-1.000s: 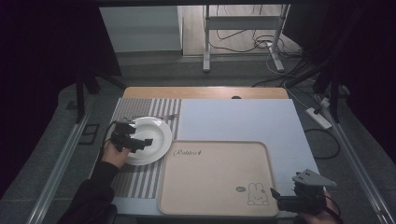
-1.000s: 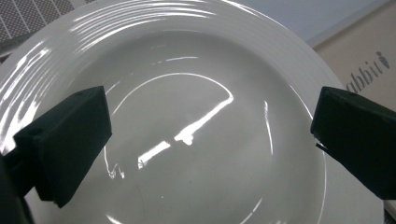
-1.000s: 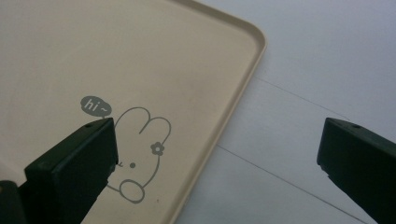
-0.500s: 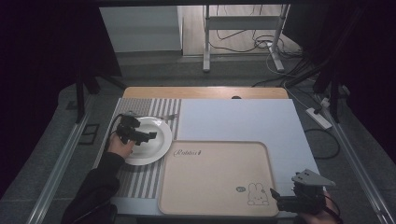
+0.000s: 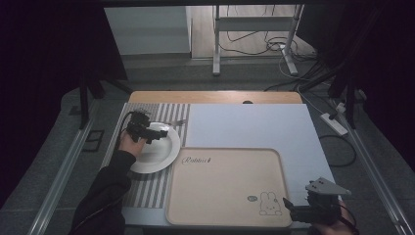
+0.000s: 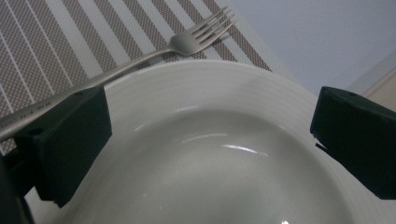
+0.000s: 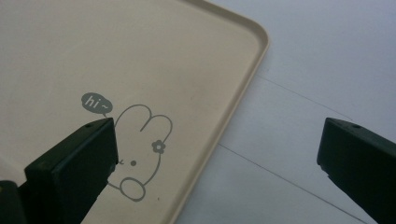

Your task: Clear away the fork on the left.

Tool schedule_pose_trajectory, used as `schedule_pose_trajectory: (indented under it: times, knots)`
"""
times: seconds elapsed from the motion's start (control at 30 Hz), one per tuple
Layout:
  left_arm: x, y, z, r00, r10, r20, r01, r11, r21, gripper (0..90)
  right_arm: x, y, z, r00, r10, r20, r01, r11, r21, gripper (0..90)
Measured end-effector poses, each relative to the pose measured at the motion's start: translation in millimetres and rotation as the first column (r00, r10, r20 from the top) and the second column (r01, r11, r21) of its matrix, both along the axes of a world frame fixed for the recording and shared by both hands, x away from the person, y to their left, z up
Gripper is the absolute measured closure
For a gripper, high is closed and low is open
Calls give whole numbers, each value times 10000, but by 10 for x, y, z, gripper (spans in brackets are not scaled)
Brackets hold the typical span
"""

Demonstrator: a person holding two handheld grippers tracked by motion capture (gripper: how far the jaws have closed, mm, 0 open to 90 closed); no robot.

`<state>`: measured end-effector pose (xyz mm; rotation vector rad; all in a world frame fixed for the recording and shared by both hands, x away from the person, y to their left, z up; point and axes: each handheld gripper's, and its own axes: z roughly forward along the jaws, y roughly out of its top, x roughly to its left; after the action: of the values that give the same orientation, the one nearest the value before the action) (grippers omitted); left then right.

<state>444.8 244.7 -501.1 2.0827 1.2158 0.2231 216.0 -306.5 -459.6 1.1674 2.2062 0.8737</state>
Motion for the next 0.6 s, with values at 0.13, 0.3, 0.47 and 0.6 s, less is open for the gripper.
schedule_pose_trajectory:
  times: [0.13,0.3,0.47,0.6]
  knots:
    - [101,-24,11,10000,-34,83,32,9998,194,0,1,-1,1,10000,23,-38,-23,10000,-7,0]
    - [263,-13,-5,9997,243,-23,-243,9994,239,0,3,0,0,10000,46,-47,-46,10000,-10,0]
    - [342,-10,-26,9990,417,-183,-407,9977,545,0,3,1,-1,10000,66,-60,-66,10000,-9,0]
    - [408,78,12,9967,806,-129,-807,9967,-52,0,4,2,-2,9999,99,-80,-99,9999,-21,0]
